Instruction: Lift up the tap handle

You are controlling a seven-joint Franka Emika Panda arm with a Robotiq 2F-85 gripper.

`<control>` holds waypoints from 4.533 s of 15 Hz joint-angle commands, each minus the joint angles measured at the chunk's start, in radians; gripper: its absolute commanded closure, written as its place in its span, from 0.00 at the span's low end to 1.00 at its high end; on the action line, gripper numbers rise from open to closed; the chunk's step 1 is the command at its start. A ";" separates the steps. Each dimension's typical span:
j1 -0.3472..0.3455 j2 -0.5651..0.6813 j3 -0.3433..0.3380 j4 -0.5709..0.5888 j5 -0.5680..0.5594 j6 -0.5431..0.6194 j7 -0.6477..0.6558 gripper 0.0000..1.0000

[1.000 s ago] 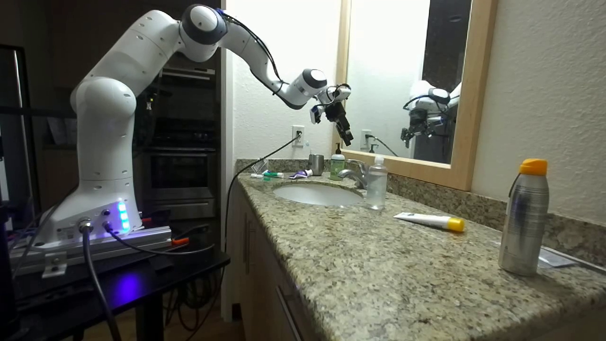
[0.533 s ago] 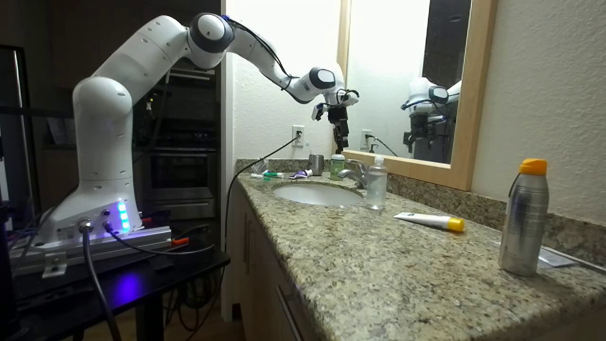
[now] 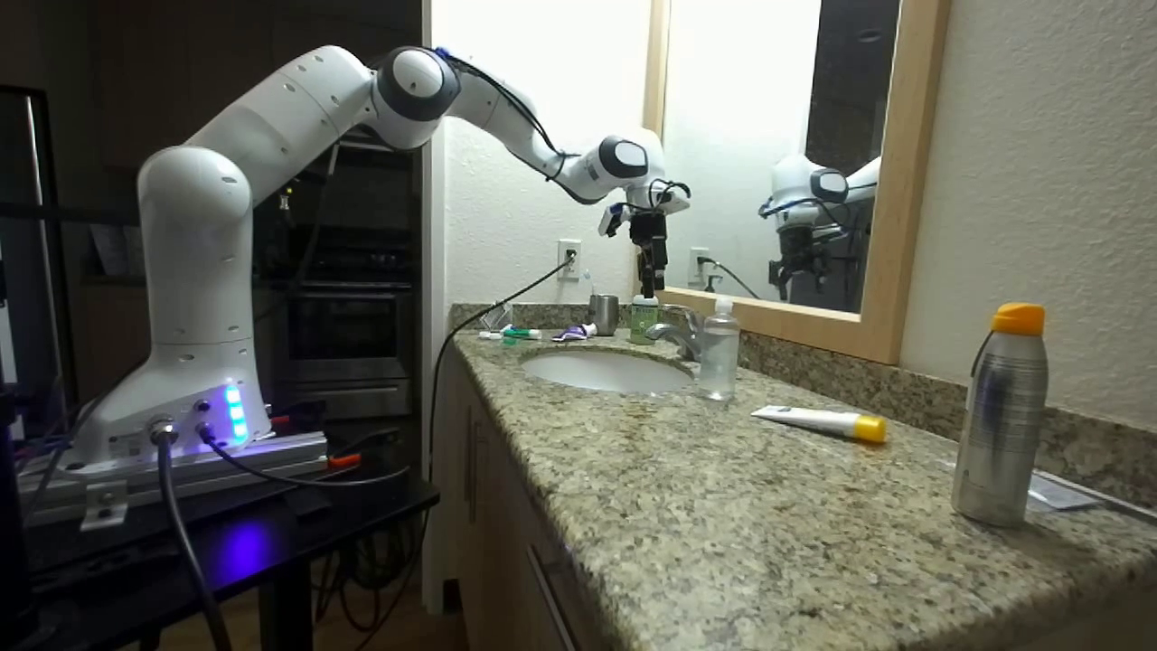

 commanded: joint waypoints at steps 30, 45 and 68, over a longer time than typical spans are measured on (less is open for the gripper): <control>-0.044 0.345 0.061 0.475 0.189 -0.077 0.283 0.00; -0.024 0.287 -0.069 0.519 -0.033 -0.477 0.228 0.00; -0.149 0.375 0.105 0.757 0.140 -0.625 0.167 0.00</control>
